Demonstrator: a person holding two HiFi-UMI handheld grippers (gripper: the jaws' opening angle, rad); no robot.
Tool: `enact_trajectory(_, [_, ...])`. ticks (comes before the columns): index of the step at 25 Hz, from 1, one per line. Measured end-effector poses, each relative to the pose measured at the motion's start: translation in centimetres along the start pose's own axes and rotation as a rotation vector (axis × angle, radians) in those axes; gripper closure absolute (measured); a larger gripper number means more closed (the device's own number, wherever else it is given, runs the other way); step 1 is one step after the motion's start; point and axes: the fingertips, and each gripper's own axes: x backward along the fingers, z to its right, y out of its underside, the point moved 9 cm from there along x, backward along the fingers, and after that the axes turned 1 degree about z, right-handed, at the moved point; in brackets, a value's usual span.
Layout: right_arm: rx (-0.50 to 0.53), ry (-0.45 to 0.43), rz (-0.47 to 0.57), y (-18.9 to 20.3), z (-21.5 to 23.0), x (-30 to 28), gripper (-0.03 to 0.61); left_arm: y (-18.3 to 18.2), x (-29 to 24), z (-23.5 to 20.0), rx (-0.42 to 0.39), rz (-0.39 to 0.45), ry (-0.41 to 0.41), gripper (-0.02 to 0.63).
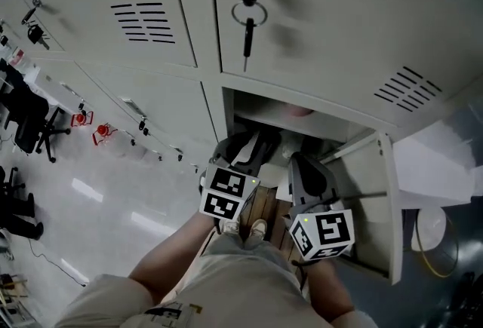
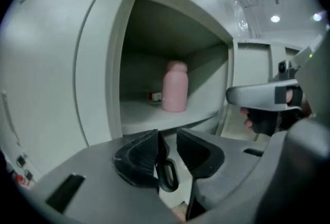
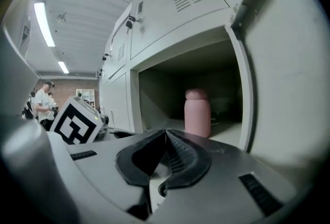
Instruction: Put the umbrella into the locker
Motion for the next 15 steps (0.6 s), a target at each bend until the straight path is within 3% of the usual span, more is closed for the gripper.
enact_trajectory(3, [0.087, 0.009, 0.035, -1.5, -0.6, 0.5, 0.571, -2.3, 2.1, 0.2, -0.034, 0.067, -0.001, 0.512])
enact_trajectory(6, [0.047, -0.016, 0.071, -2.9, -0.9, 1.1, 0.571, -4.7, 4.6, 0.5, -0.062, 0.15, -0.03, 0.565])
enact_trajectory(15, [0.05, -0.023, 0.197, -7.6, -1.4, 3.5, 0.571, -10.1, 9.4, 1.0, -0.083, 0.301, -0.032, 0.588])
